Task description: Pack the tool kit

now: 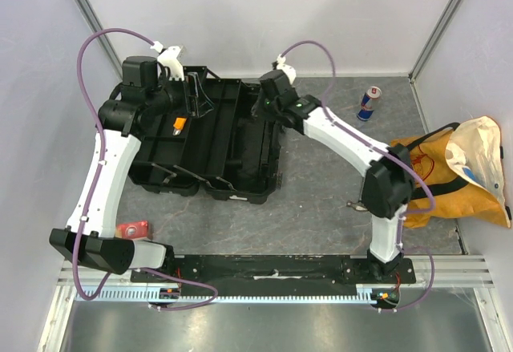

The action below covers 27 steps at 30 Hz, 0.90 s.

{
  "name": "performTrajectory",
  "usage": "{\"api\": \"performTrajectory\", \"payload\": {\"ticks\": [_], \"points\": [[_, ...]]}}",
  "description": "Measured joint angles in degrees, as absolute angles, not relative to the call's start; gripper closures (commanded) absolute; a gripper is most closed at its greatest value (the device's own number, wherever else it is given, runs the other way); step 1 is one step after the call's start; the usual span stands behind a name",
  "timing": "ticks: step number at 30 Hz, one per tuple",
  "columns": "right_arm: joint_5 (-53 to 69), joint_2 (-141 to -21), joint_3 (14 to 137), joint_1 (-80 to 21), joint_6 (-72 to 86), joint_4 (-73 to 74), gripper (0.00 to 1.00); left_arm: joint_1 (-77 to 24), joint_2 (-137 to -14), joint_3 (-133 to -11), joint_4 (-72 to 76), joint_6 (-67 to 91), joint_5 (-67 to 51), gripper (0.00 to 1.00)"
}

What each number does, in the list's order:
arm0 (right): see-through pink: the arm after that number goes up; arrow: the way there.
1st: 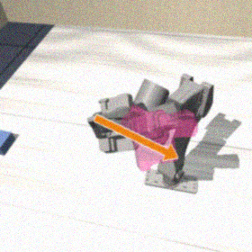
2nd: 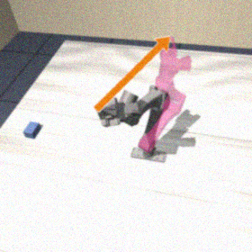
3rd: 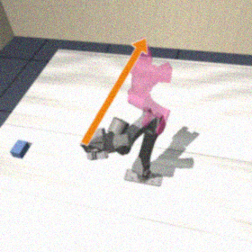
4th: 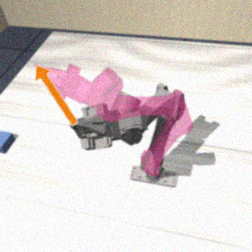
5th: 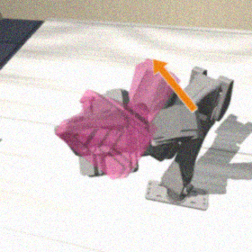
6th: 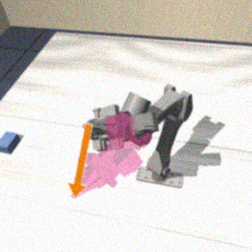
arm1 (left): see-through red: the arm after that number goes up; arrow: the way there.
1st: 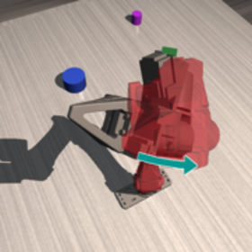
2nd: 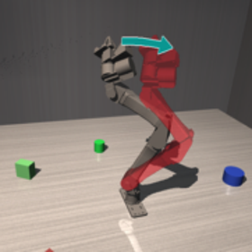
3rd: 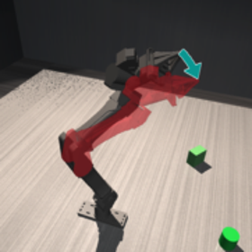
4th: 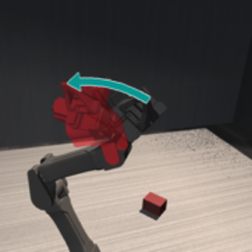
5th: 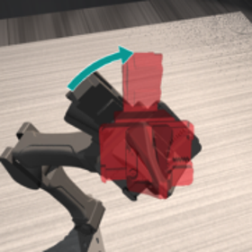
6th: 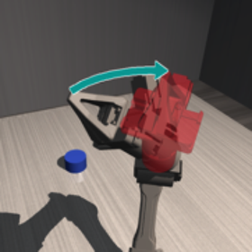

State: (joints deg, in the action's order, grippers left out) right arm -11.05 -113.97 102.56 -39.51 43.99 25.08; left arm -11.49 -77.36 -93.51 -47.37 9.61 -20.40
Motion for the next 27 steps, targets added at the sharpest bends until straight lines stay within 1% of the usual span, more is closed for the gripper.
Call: {"api": "performTrajectory", "payload": {"ticks": [4,7,9,12,18,27], "points": [[-16.12,-104.71,97.58,-36.45,41.87,26.13,0.6,-11.49,-77.19,-93.51,-47.37,9.61,-19.97,0.38],[-20.56,-98.65,90.96,-32.27,40.84,26.98,0.52,-11.49,-76.97,-93.06,-46.74,9.65,-20.01,0.38],[-23.75,-94.98,84.6,-28.71,40.42,27.94,0.44,-11.49,-76.9,-92.71,-46.28,9.74,-20.08,0.38],[-26.48,-92.44,77.25,-24.51,40.49,29.56,0.39,-11.49,-76.9,-92.47,-46.09,10.07,-20.27,0.38],[-28.05,-91.5,64.95,-17.91,40.45,32.53,0.38,-11.49,-76.9,-91.53,-45.19,10.52,-21.37,0.38],[-27.09,-91.81,56.31,-9.1,40.21,32.93,0.44,-11.49,-76.93,-90.56,-44.84,10.87,-21.52,0.38]]}}
